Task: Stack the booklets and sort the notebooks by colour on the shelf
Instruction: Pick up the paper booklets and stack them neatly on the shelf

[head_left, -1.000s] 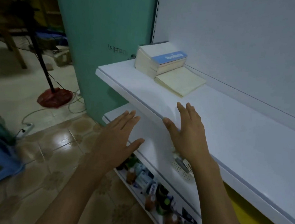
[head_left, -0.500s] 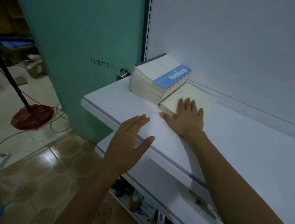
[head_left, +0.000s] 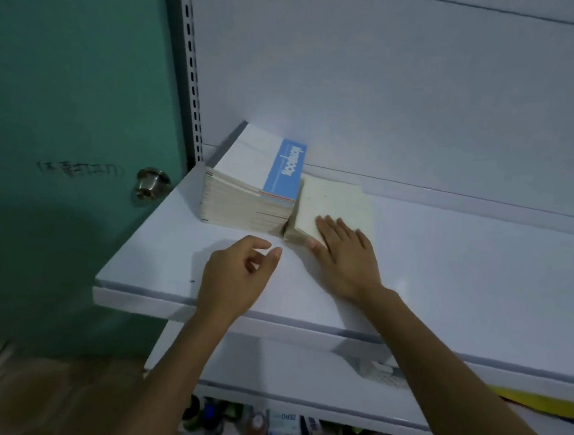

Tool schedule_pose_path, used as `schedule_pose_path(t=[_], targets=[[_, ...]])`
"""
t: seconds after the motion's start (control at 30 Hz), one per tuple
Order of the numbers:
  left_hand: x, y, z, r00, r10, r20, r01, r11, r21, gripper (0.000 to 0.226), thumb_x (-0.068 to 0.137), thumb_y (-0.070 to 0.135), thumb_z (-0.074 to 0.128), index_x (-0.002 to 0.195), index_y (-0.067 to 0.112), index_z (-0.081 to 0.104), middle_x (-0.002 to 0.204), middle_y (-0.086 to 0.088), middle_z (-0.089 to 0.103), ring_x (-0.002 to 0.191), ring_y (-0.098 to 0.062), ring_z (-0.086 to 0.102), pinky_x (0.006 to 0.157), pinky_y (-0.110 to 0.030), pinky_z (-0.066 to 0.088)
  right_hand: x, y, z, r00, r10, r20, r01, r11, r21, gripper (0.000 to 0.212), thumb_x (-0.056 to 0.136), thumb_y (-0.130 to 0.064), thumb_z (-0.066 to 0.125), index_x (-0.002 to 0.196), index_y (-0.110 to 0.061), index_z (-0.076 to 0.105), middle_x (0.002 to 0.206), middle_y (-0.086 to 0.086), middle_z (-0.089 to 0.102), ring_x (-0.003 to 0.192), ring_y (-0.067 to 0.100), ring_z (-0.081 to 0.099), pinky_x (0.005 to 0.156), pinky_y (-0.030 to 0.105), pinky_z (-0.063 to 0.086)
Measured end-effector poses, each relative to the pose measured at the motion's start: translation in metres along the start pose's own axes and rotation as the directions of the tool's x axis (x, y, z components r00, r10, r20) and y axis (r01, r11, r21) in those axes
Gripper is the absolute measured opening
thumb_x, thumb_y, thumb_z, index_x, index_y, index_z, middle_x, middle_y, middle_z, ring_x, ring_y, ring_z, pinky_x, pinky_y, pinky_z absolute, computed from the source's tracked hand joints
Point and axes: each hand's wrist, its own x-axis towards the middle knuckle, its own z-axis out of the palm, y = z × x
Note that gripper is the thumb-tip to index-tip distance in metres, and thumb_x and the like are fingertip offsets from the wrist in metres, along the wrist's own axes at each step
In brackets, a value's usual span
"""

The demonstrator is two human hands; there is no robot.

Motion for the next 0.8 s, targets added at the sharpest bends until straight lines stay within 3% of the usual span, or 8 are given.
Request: schedule_pose_path(t=[0.07, 0.17, 0.23, 0.3, 0.43, 0.57, 0.67, 0.8], targets=[[0.002, -0.001, -0.001, 1.0, 0.004, 0.028, -0.002, 0.997, -0.079, 0.053, 0.08, 0.07, 0.036, 0.093, 0.027, 0.065, 0.083, 0.012, 0.071, 0.073, -0.008, 0.063, 0.073, -0.026, 0.051, -0.015, -0.011, -0.003, 0.995, 0.093, -0.021, -0.082, 0.951, 0.299, 0.075, 0.09, -0.066, 0.006, 0.149, -0.026, 0.028, 0.154, 0.0, 0.033, 0.142, 0.018, 0.027, 0.118, 0.04, 0.016], [0.004, 0.001, -0.003, 0.995, -0.053, 0.09, 0.073, 0.967, -0.244, 0.065, 0.079, 0.073, 0.018, 0.09, 0.03, 0.066, 0.075, 0.015, 0.07, 0.073, -0.006, 0.06, 0.078, -0.031, 0.049, -0.04, -0.034, -0.014, 0.928, 0.369, 0.055, -0.227, 0.443, 0.867, 0.055, 0.091, -0.069, 0.022, 0.12, -0.034, 0.055, 0.109, -0.007, 0.069, 0.095, 0.007, 0.065, 0.075, 0.022, 0.055], [0.004, 0.001, -0.003, 0.99, -0.067, 0.125, 0.101, 0.954, -0.284, 0.073, 0.077, 0.074, 0.009, 0.089, 0.032, 0.067, 0.07, 0.015, 0.07, 0.074, -0.004, 0.058, 0.074, -0.028, 0.044, -0.051, -0.04, -0.014, 0.845, 0.53, 0.075, -0.225, 0.225, 0.948, 0.042, 0.094, -0.063, 0.025, 0.097, -0.035, 0.056, 0.077, -0.012, 0.069, 0.068, 0.003, 0.065, 0.048, 0.009, 0.047], [0.004, 0.001, -0.005, 0.986, -0.065, 0.157, 0.108, 0.952, -0.285, 0.077, 0.076, 0.076, 0.004, 0.087, 0.034, 0.067, 0.067, 0.015, 0.069, 0.075, -0.002, 0.057, 0.071, -0.026, 0.04, -0.059, -0.045, -0.017, 0.78, 0.625, 0.033, -0.188, 0.184, 0.965, 0.036, 0.097, -0.057, 0.024, 0.097, -0.036, 0.053, 0.081, -0.013, 0.064, 0.073, 0.003, 0.06, 0.048, 0.007, 0.043], [0.008, 0.001, -0.009, 0.973, -0.085, 0.213, 0.165, 0.906, -0.39, 0.078, 0.078, 0.075, 0.002, 0.085, 0.032, 0.067, 0.066, 0.014, 0.071, 0.066, -0.012, 0.057, 0.069, -0.031, 0.043, -0.071, -0.065, -0.006, 0.813, 0.561, -0.157, -0.142, 0.451, 0.881, 0.042, 0.097, -0.053, 0.024, 0.115, -0.026, 0.05, 0.097, -0.008, 0.062, 0.09, 0.013, 0.061, 0.067, 0.014, 0.051], [0.01, 0.008, -0.019, 0.933, -0.071, 0.354, 0.229, 0.875, -0.427, 0.094, 0.064, 0.088, 0.002, 0.087, 0.028, 0.071, 0.077, 0.004, 0.074, 0.076, -0.021, 0.065, 0.087, -0.045, 0.048, -0.099, -0.096, 0.035, 0.907, 0.211, -0.366, -0.081, 0.937, 0.34, 0.058, 0.1, -0.05, 0.017, 0.146, -0.019, 0.036, 0.14, 0.006, 0.052, 0.128, 0.023, 0.049, 0.106, 0.042, 0.041], [0.018, 0.009, -0.03, 0.801, -0.048, 0.597, 0.355, 0.841, -0.409, 0.103, 0.046, 0.1, 0.021, 0.096, 0.027, 0.073, 0.091, -0.003, 0.075, 0.088, -0.027, 0.069, 0.088, -0.046, 0.051, -0.112, -0.105, 0.057, 0.913, -0.017, -0.408, -0.028, 0.994, -0.103, 0.057, 0.102, -0.045, 0.02, 0.143, -0.012, 0.042, 0.143, 0.015, 0.046, 0.135, 0.03, 0.041, 0.11, 0.051, 0.031], [0.015, -0.001, -0.037, 0.731, 0.089, 0.676, 0.252, 0.886, -0.39, 0.048, 0.062, 0.069, 0.068, 0.1, 0.04, 0.064, 0.091, 0.016, 0.073, 0.08, -0.007, 0.07, 0.063, -0.027, 0.057, -0.114, -0.105, 0.068, 0.907, -0.018, -0.421, -0.062, 0.983, -0.175, 0.054, 0.101, -0.047, 0.027, 0.14, -0.015, 0.046, 0.146, 0.016, 0.043, 0.138, 0.033, 0.036, 0.112, 0.05, 0.029]])
